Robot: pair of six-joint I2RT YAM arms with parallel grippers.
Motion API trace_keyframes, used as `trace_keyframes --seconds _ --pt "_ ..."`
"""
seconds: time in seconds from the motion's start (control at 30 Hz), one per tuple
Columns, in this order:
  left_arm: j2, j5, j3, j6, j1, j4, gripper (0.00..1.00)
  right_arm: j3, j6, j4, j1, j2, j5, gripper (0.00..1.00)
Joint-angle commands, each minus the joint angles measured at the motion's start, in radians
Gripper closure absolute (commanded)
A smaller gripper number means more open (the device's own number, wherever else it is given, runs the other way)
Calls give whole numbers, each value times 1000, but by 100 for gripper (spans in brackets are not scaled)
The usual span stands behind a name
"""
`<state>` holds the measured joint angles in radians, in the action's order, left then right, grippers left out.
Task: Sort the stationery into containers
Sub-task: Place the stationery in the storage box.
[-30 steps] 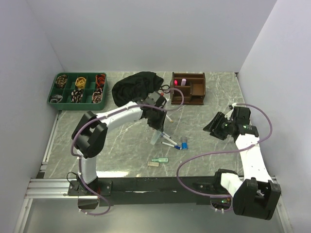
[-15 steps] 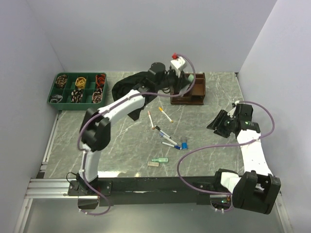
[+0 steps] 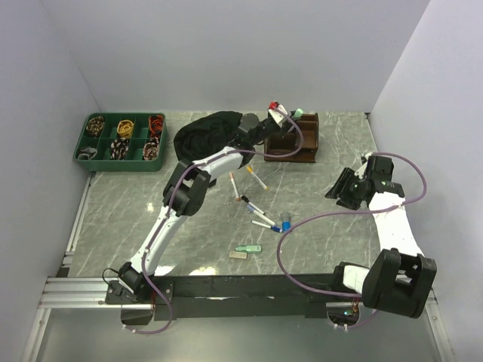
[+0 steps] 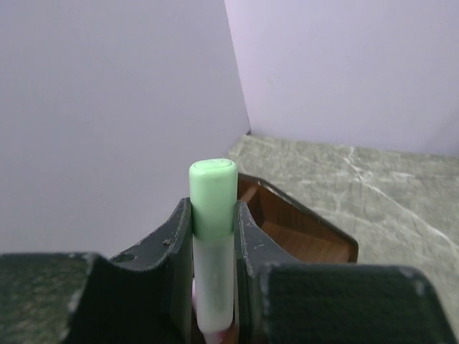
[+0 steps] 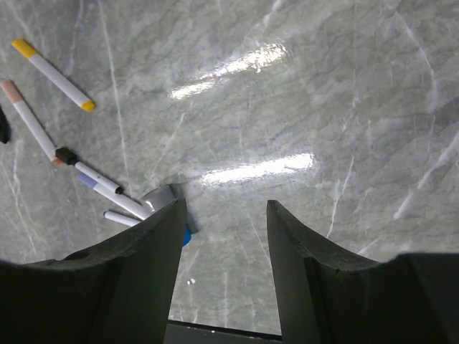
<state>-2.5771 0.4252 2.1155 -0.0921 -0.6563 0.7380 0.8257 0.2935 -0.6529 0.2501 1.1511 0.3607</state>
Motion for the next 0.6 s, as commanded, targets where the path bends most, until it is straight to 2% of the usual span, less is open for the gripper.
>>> trace_keyframes --seconds 0.0,0.07,0.3,0.47,0.53,0.57 --pt "-8 -39 63 -40 -5 159 99 46 -24 25 11 21 -25 43" --pt "-3 -40 34 -31 -3 181 99 58 -25 32 11 22 -34 43" --pt "75 -43 -207 -20 0 296 99 56 -30 35 15 39 -40 43" --pt "90 -91 -268 -21 3 350 99 47 -33 32 15 48 -35 43" --pt "97 -115 -290 -20 3 365 92 49 -33 32 17 53 -34 43" --pt "101 -135 -296 -24 3 377 71 50 -33 32 17 53 -34 43"
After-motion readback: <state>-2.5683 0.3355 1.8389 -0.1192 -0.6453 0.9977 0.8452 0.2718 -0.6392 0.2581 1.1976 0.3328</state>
